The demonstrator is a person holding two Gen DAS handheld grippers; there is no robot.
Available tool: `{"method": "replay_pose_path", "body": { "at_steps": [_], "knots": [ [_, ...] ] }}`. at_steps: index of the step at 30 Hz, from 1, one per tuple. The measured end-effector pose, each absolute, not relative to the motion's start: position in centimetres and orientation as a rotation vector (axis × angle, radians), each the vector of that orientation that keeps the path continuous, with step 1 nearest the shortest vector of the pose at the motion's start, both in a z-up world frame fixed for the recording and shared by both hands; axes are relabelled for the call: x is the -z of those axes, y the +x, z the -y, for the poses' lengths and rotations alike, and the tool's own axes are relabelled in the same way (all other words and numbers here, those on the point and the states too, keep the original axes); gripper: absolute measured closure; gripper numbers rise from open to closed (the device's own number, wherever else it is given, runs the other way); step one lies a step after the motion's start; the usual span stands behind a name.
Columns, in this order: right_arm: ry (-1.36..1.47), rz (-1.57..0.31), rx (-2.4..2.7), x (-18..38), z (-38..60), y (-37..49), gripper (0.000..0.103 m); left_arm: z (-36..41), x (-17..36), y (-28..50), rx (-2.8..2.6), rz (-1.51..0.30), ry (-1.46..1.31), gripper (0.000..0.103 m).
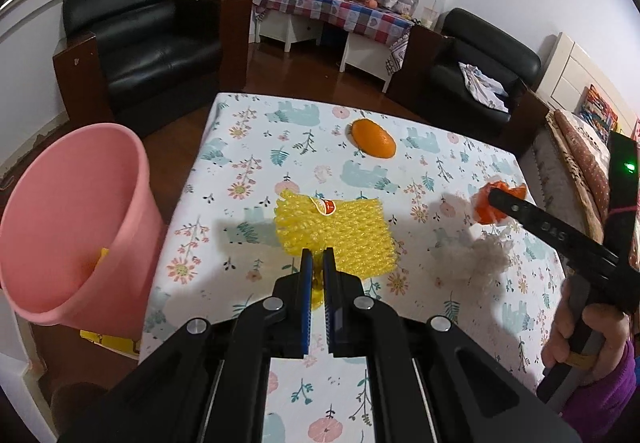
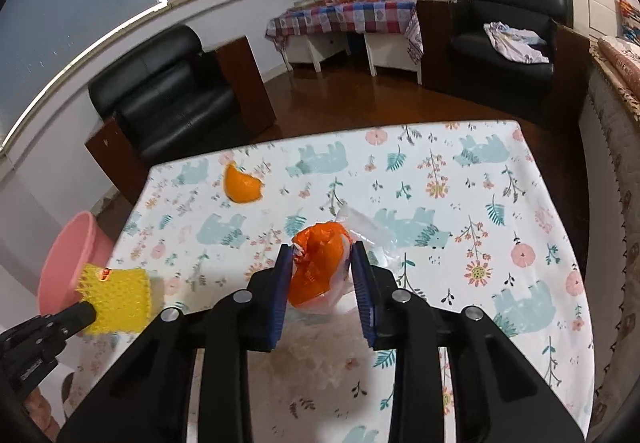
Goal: Collect trash
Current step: 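Grasp the yellow foam net with the left tool while the right tool reaches for the orange bag, then carry the yellow foam net and orange bag over the pink bucket with both tools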
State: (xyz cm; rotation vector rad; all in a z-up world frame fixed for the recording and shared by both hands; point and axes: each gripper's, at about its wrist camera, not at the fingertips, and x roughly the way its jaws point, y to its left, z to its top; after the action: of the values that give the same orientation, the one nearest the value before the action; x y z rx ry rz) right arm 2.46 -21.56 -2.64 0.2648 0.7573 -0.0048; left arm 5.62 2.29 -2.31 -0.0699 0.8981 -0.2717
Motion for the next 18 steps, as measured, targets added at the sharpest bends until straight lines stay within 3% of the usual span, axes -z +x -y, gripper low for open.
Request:
{"method": "replay_pose_path", "body": {
  "at_steps": [18],
  "knots": [
    [0.235, -0.694, -0.174, -1.5, 16.4, -0.6, 0.072, -6.4, -0.8, 4.0, 0.184, -0.823, -0.131, 0.099]
  ]
}}
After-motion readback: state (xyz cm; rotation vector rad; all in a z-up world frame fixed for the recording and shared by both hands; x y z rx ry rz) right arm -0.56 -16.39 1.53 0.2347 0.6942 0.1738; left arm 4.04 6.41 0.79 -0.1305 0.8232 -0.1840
